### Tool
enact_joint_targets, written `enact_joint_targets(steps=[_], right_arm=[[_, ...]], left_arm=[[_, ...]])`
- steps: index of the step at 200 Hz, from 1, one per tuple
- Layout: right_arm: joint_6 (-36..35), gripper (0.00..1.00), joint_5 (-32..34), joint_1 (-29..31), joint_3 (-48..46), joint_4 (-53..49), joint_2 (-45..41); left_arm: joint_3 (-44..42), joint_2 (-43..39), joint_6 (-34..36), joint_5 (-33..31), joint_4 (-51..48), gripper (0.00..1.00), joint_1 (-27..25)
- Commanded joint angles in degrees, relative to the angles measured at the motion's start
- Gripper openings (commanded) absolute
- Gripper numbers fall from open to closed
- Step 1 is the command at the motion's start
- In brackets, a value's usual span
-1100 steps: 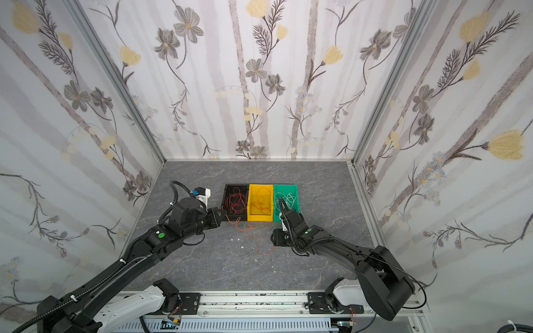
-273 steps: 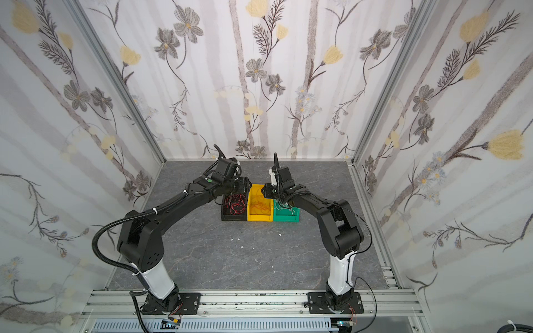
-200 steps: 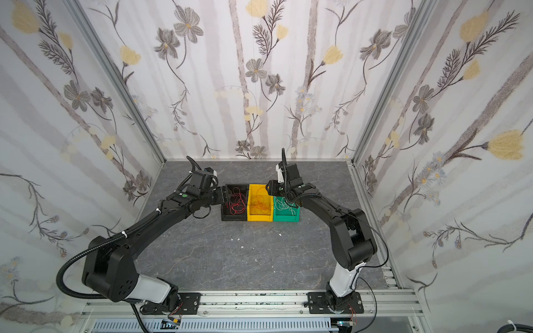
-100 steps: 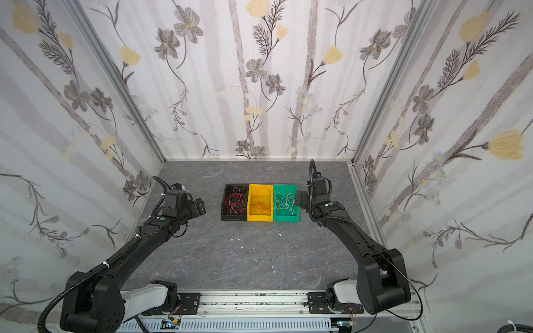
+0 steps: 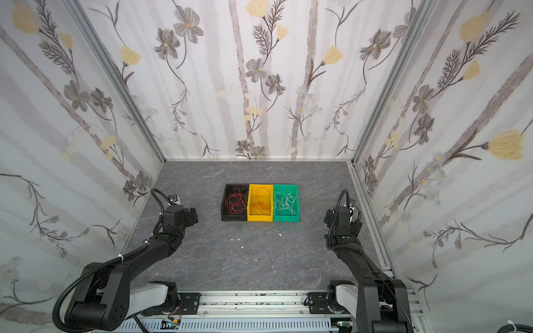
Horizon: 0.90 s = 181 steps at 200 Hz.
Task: Untangle the cables
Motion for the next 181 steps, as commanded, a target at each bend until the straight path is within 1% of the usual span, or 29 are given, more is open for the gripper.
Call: enact_joint_targets(steps=[1, 20, 34, 47, 58, 60, 69, 78, 83, 87, 93, 103, 106, 113, 120, 130, 137, 156, 181], right_arm=[[-1.9, 0.99, -1.0, -0.5, -2.6, 18.7, 3.1], [-3.9, 0.99, -2.2, -0.6, -5.3, 29.7, 8.1], [-5.3, 0.99, -4.2, -0.6, -6.6, 35.6, 11.1], [-7.4, 0.99, -8.2, -0.6, -6.4, 40.4, 15.0], [-8.9, 0.99, -11.9, -0.5, -5.3, 39.3, 16.3], [-9.1, 0.99, -12.1, -0.4, -5.1, 38.9, 16.3], [-9.2, 0.99, -12.8, -0.5, -4.4, 37.9, 16.5], [-9.3, 0.99, -14.3, -0.6, -3.6, 36.6, 17.2], [-9.4, 0.99, -14.6, -0.6, -2.4, 34.4, 18.5], [-9.7, 0.99, -14.6, -0.5, -1.8, 36.5, 20.6], [-11.5, 0.99, -15.9, 0.1, -1.6, 40.0, 22.8], [-11.0, 0.99, -15.6, 0.3, 0.4, 31.3, 20.3], [-10.8, 0.99, -15.6, 0.2, 0.6, 30.0, 19.9], [-11.1, 0.99, -15.7, 0.2, -0.1, 33.6, 21.0], [-11.4, 0.99, -15.8, 0.2, -1.0, 37.6, 22.2], [-11.2, 0.99, -15.7, 0.2, -0.4, 34.5, 21.0], [-11.2, 0.99, -15.6, 0.3, 0.0, 32.8, 20.6], [-11.5, 0.99, -15.8, 0.3, -1.0, 36.2, 21.4], [-11.5, 0.99, -15.8, 0.3, -0.9, 36.0, 21.4]], left_arm=[[-0.2, 3.3, 3.7, 2.1, 13.4, 0.99, 0.8], [-2.3, 6.8, 5.9, 7.0, 25.0, 0.99, 1.3], [-2.5, 9.7, 6.1, 9.7, 28.0, 1.00, 2.1], [-4.6, 13.8, 5.8, 10.4, 35.3, 1.00, 2.7], [-5.7, 18.2, 6.1, 8.7, 43.1, 1.00, 2.6], [-5.7, 18.0, 5.8, 8.6, 42.5, 1.00, 2.6], [-3.6, 15.6, 4.1, 8.4, 33.6, 1.00, 3.2], [-2.1, 17.3, 4.2, 7.7, 33.8, 1.00, 3.4], [-1.3, 16.6, 3.4, 9.1, 30.5, 1.00, 4.0], [-0.7, 15.9, 2.6, 10.5, 28.6, 1.00, 4.8], [-0.9, 16.6, 2.6, 11.3, 30.8, 1.00, 5.5], [-0.6, 16.1, 2.3, 11.5, 28.7, 1.00, 5.5], [-0.7, 16.1, 2.3, 11.5, 29.0, 1.00, 5.5], [-0.9, 16.6, 2.6, 11.4, 30.7, 1.00, 5.5], [-0.7, 16.2, 2.4, 11.5, 28.9, 1.00, 5.5], [-0.9, 16.5, 2.5, 11.4, 30.4, 1.00, 5.5], [-0.8, 16.2, 2.4, 11.5, 29.2, 1.00, 5.6], [-1.0, 16.3, 2.6, 10.7, 29.9, 1.00, 5.3], [-1.1, 16.4, 2.7, 10.8, 30.1, 1.00, 5.3]])
